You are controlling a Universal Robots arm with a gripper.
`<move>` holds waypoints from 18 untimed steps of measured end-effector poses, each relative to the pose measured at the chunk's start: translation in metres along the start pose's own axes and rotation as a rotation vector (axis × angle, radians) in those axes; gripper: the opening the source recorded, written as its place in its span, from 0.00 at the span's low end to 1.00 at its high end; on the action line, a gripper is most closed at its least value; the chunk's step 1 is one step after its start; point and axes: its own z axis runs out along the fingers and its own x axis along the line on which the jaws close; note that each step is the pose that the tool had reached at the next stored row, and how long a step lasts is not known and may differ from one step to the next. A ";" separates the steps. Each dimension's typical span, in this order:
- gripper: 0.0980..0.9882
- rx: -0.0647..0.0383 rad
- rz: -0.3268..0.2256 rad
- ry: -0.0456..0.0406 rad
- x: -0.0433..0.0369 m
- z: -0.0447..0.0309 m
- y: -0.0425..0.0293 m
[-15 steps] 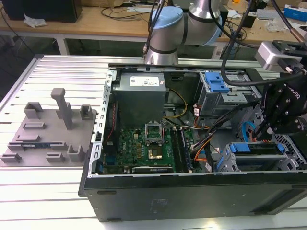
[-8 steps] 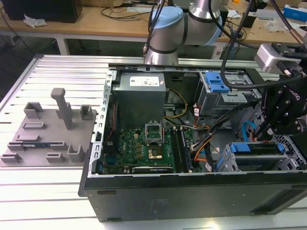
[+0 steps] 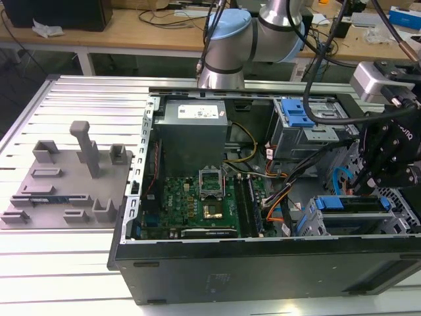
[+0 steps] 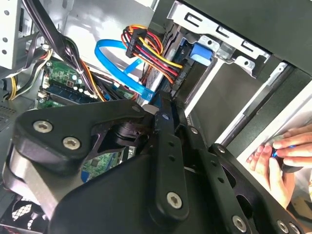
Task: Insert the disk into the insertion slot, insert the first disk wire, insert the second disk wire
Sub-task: 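Insert the second disk wire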
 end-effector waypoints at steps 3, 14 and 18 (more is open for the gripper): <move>0.07 0.005 0.000 -0.0012 0.0004 0.0023 0.0016; 0.07 0.004 -0.014 -0.0005 0.0003 0.0031 0.0004; 0.07 0.004 -0.014 0.0004 0.0003 0.0032 0.0004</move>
